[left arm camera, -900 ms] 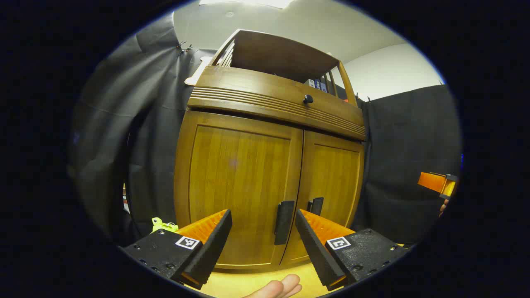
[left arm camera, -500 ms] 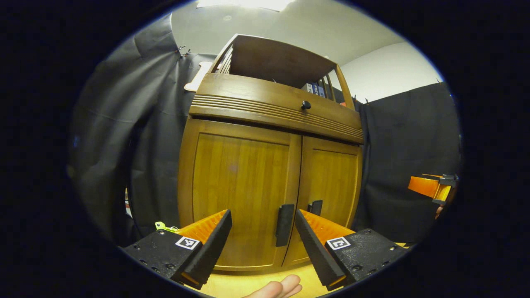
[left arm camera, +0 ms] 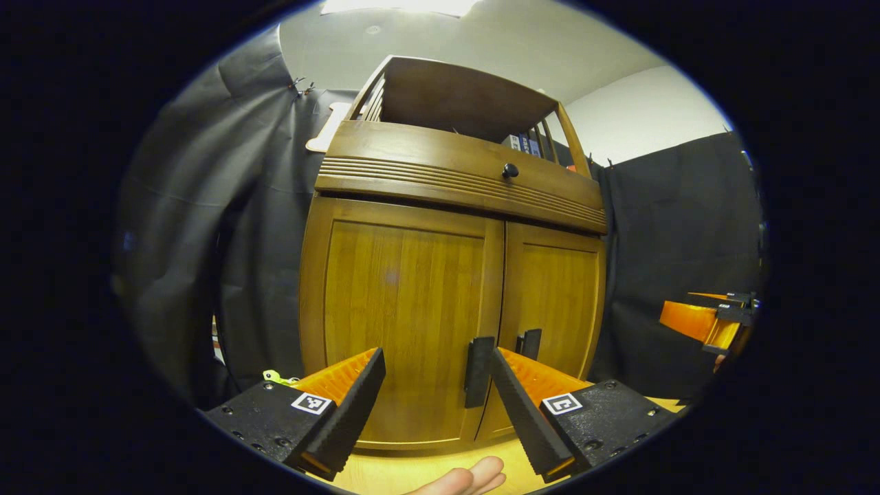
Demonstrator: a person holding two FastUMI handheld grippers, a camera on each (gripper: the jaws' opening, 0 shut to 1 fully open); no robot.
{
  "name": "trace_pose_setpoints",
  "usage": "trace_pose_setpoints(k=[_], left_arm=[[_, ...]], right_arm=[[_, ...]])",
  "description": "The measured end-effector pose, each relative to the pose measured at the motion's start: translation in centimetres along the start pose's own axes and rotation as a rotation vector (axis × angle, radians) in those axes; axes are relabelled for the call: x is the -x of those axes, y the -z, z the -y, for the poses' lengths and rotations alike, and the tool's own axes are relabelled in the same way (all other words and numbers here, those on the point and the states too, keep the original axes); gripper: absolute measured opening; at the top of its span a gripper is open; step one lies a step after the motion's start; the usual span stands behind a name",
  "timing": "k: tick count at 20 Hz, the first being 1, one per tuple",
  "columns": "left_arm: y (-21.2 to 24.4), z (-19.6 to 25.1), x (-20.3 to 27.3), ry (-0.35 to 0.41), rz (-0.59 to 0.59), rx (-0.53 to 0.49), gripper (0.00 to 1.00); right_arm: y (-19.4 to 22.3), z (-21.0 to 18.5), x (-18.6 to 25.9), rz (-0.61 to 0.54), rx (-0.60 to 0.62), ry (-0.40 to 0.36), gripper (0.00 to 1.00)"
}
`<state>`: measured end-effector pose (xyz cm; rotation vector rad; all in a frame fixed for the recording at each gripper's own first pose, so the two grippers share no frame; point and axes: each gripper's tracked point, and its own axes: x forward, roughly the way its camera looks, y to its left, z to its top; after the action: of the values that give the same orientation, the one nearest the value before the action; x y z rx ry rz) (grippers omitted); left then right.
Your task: Open the right door of the double-door shoe cabinet with the right hand, and open the left door with the left hand.
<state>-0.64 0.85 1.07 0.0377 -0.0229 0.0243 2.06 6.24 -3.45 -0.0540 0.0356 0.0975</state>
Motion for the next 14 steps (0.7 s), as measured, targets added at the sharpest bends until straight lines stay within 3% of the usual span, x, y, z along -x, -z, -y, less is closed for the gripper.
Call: trace_pose_setpoints(k=[1,5,8,9,10,13,14], left_arm=[[-0.2,-0.1,0.0,-0.003,0.006,-0.003,0.95],[-0.2,-0.8,-0.2,-0.021,0.012,-0.007,0.92],[0.0,-0.7,-0.5,-0.010,0.002,-0.008,0.92],[0.0,-0.7,-0.6,-0.008,0.004,-0.007,0.92],[0.1,-0.9,-0.6,-0.010,0.002,-0.006,0.92],[-0.2,-1.8,-1.0,-0.031,0.011,-0.008,0.92],[-0.1,-2.1,-1.0,-0.037,0.008,-0.004,0.95]], right_arm=[[0.2,-0.4,-0.3,-0.001,0.001,-0.006,0.96],[2.0,-2.2,-2.6,-0.037,-0.026,-0.039,0.99],[3.6,-4.1,-5.0,-0.072,-0.066,-0.073,0.96],[4.1,-4.8,-5.9,-0.085,-0.065,-0.081,0.99],[4.7,-5.2,-6.8,-0.100,-0.066,-0.087,0.96],[6.3,-6.1,-9.7,-0.149,-0.084,-0.078,0.99],[7.0,-6.4,-10.5,-0.168,-0.090,-0.074,0.95]])
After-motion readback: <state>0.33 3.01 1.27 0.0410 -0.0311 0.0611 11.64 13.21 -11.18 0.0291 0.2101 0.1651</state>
